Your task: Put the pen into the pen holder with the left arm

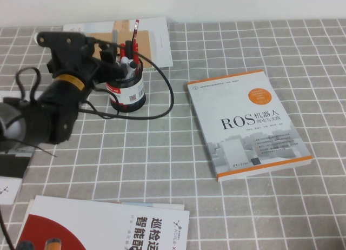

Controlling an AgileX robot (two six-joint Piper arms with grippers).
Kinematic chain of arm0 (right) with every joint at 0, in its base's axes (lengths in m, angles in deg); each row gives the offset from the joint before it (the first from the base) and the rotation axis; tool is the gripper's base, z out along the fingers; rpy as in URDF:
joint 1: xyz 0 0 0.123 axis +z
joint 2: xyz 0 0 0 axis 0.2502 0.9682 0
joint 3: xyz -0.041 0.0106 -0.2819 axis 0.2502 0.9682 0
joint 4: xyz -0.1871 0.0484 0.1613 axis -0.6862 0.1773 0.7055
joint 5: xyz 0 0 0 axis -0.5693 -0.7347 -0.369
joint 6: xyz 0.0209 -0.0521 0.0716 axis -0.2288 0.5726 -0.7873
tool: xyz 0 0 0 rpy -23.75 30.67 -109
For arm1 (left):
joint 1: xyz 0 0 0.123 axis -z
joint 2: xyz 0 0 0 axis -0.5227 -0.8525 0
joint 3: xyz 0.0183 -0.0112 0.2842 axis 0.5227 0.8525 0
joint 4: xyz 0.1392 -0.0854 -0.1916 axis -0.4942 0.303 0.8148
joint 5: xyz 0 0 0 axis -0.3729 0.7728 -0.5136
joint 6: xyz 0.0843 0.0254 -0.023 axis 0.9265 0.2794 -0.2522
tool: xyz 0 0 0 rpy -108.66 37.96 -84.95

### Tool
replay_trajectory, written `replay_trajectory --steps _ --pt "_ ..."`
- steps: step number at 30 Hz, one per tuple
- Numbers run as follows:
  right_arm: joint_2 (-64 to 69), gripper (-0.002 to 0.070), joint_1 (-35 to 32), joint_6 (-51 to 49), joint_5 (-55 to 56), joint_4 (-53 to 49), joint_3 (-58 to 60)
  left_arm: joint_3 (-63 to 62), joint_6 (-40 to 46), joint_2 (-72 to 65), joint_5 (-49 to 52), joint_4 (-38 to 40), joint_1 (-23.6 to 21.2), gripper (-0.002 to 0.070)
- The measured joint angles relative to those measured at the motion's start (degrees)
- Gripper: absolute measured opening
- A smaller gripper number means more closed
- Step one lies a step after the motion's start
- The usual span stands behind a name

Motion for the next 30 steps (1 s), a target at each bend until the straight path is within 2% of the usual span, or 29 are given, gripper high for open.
replay_trajectory --steps 3,5,7,8,11,16,22,30 --pt "0.00 -0.0015 0.00 0.00 0.00 0.00 0.00 0.00 0.00 4.48 4.56 -0.30 0.50 0.0328" --pt "0.00 -0.0015 0.00 0.00 0.00 0.00 0.00 0.00 0.00 7.73 8.61 -1.42 1.01 0.0252" --pt "0.00 -0.0015 0.00 0.00 0.00 0.00 0.00 0.36 -0.12 12.85 13.11 -2.77 2.05 0.0129" --pt "0.00 -0.0015 0.00 0.00 0.00 0.00 0.00 0.64 -0.12 14.82 14.91 -3.39 2.51 0.0091" --pt "0.00 -0.0015 0.00 0.00 0.00 0.00 0.00 2.77 -0.12 22.71 19.17 -4.18 4.36 0.0027" --pt "0.00 -0.0015 0.00 0.00 0.00 0.00 0.00 10.74 -0.45 36.69 21.10 -4.68 6.57 0.0003" --pt "0.00 -0.0015 0.00 0.00 0.00 0.00 0.00 22.80 -3.23 53.68 23.99 -4.82 6.69 0.0000" --pt "0.00 -0.0015 0.00 0.00 0.00 0.00 0.00 37.49 -6.79 67.34 28.15 -4.82 6.69 0.0000"
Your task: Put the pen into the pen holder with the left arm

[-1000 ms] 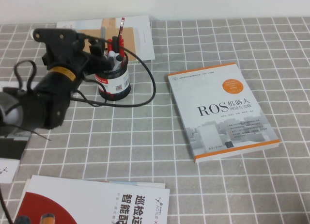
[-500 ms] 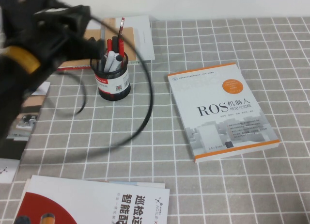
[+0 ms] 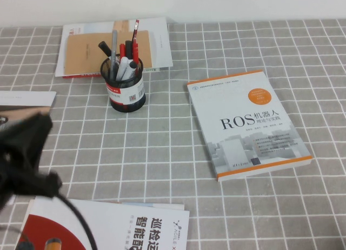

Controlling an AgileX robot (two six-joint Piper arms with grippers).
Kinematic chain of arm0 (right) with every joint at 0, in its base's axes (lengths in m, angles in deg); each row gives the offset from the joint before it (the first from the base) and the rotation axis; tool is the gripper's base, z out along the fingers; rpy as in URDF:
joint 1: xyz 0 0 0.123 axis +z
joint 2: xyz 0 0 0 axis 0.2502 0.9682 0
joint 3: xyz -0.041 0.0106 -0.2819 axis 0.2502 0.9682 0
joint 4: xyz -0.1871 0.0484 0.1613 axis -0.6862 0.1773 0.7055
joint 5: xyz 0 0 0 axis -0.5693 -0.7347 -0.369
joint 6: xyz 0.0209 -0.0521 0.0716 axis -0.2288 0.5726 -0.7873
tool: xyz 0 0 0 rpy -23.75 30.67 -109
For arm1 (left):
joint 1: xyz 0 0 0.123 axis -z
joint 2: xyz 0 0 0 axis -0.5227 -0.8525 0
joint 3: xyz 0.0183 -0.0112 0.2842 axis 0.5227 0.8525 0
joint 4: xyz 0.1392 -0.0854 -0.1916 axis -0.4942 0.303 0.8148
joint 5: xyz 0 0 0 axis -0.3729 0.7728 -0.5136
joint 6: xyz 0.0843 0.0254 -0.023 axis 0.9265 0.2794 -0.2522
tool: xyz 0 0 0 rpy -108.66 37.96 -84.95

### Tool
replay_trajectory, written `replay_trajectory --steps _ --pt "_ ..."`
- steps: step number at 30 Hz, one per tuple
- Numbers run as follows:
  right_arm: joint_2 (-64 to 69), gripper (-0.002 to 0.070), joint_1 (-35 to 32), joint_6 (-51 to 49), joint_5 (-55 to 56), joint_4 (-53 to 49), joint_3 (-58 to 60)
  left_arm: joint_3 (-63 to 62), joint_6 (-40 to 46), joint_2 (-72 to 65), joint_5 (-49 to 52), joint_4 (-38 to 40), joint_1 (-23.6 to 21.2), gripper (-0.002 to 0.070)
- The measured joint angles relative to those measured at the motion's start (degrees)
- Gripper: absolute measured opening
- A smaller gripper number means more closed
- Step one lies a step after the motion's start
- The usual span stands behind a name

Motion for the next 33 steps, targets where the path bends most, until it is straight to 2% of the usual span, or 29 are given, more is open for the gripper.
replay_trajectory --steps 8,15,18,20,22,29,33 --pt "0.00 -0.0015 0.00 0.00 0.00 0.00 0.00 6.42 -1.09 0.68 3.57 1.03 0.00 0.0000" --pt "0.00 -0.0015 0.00 0.00 0.00 0.00 0.00 9.64 1.69 1.97 1.08 2.27 -0.19 0.0000" --pt "0.00 -0.0015 0.00 0.00 0.00 0.00 0.00 12.24 6.55 6.36 0.39 7.73 -2.64 0.0000" --pt "0.00 -0.0015 0.00 0.00 0.00 0.00 0.00 14.90 11.02 11.61 -0.09 13.47 -5.84 0.0000" --pt "0.00 -0.0015 0.00 0.00 0.00 0.00 0.00 17.46 13.68 17.63 -0.50 15.93 -8.84 0.0000" --pt "0.00 -0.0015 0.00 0.00 0.00 0.00 0.00 22.89 16.03 36.17 3.93 15.69 -15.28 0.0000" --pt "0.00 -0.0015 0.00 0.00 0.00 0.00 0.00 22.89 16.42 40.44 10.54 15.64 -16.59 0.0000"
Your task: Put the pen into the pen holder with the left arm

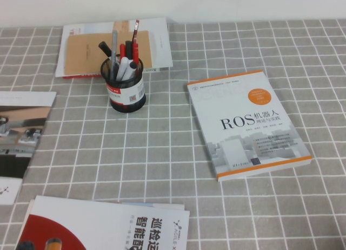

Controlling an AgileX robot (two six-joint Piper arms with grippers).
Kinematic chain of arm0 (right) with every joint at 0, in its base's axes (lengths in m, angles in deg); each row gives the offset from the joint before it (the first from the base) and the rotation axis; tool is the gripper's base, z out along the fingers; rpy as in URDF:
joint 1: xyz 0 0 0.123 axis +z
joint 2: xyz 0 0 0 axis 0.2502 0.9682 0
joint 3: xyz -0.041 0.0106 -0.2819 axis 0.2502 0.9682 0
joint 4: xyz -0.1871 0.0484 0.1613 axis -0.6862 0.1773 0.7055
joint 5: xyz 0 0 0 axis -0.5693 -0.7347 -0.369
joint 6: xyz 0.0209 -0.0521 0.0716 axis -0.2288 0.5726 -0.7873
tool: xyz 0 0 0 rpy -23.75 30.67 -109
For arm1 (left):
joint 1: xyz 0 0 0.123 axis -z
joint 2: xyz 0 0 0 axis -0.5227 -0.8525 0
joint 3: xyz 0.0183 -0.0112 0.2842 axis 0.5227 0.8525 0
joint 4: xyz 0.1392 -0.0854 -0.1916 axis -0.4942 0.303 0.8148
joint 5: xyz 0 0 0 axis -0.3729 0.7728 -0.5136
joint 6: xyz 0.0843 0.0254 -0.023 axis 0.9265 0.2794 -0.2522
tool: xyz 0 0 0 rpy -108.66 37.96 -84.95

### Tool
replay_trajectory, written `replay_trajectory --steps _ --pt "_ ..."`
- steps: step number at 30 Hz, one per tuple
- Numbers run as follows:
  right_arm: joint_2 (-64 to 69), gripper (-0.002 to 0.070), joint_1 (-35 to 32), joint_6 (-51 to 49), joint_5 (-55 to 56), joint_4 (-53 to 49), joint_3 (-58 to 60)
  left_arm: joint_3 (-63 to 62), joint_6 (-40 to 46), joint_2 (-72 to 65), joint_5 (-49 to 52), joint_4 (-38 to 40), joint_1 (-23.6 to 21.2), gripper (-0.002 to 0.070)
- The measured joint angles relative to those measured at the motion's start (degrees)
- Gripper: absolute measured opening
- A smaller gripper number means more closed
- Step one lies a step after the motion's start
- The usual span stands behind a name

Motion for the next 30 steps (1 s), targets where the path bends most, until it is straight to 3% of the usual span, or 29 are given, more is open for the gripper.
replay_trajectory --steps 12,30 --pt "0.00 -0.0015 0.00 0.00 0.00 0.00 0.00 0.13 0.10 0.24 19.03 -4.74 -0.23 0.0000" --pt "0.00 -0.0015 0.00 0.00 0.00 0.00 0.00 0.13 0.10 0.38 19.82 -4.96 -0.23 0.0000"
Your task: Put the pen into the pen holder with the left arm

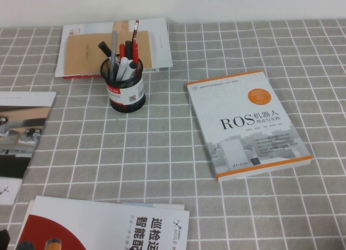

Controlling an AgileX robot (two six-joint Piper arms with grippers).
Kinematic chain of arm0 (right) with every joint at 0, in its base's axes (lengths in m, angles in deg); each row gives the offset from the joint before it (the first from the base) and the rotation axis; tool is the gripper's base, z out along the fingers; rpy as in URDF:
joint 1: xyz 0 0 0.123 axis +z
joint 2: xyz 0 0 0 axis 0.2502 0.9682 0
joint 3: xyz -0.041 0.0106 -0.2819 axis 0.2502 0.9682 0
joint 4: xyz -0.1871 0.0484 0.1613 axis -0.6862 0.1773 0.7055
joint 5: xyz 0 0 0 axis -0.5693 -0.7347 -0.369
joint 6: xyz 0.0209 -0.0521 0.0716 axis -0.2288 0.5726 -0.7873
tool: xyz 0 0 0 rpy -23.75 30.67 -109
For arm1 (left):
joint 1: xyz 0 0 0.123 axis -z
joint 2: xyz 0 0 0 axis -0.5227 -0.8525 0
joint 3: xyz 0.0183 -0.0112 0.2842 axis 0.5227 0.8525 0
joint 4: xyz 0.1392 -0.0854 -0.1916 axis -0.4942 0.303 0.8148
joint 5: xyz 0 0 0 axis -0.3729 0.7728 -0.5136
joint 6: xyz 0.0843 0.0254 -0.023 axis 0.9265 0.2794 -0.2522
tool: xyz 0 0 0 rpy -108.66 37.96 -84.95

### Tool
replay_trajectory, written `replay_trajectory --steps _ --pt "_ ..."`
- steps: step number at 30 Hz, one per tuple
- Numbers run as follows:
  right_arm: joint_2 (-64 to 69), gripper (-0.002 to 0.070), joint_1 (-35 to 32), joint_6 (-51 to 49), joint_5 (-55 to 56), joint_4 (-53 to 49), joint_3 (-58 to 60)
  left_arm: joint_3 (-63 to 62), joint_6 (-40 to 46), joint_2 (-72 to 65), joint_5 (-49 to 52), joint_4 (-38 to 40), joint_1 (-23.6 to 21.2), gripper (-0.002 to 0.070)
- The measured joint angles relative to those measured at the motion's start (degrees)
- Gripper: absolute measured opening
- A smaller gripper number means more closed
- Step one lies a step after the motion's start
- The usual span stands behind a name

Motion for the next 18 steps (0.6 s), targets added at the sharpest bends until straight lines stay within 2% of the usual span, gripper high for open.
replay_trajectory --steps 18 --pt "0.00 -0.0015 0.00 0.00 0.00 0.00 0.00 0.00 0.00 0.00 0.00 -0.46 0.00 0.0000"
